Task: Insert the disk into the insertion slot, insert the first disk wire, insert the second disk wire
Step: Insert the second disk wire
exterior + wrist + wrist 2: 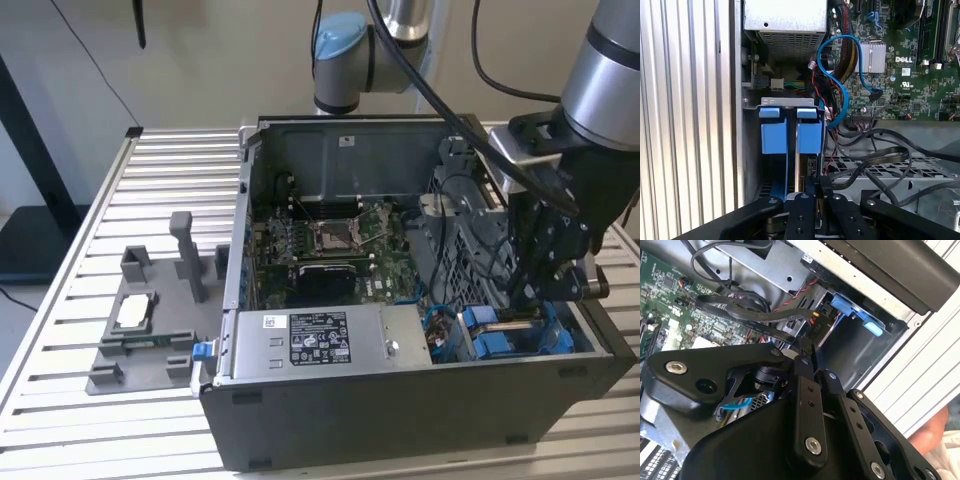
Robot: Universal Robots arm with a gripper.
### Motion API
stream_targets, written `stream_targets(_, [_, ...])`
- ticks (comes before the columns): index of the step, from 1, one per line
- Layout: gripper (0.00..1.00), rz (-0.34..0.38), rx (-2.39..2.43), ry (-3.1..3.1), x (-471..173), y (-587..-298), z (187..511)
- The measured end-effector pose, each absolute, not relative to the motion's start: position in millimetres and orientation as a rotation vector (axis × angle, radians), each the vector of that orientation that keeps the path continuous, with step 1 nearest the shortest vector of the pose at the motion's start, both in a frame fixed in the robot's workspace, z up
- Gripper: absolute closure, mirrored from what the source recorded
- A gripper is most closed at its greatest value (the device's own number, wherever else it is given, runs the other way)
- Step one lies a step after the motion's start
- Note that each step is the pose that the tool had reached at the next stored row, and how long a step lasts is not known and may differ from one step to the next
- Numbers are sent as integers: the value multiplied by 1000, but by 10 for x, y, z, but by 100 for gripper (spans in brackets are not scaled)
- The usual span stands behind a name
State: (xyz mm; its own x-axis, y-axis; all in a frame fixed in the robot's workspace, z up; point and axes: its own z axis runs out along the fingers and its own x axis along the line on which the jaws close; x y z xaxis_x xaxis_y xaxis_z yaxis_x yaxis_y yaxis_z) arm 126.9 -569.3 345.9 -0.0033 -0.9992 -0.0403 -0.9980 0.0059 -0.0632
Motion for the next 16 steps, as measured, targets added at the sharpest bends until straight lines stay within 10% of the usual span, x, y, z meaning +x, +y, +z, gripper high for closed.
stream_targets(16, [84,-27,-2156,2181,1262,-5691,3418])
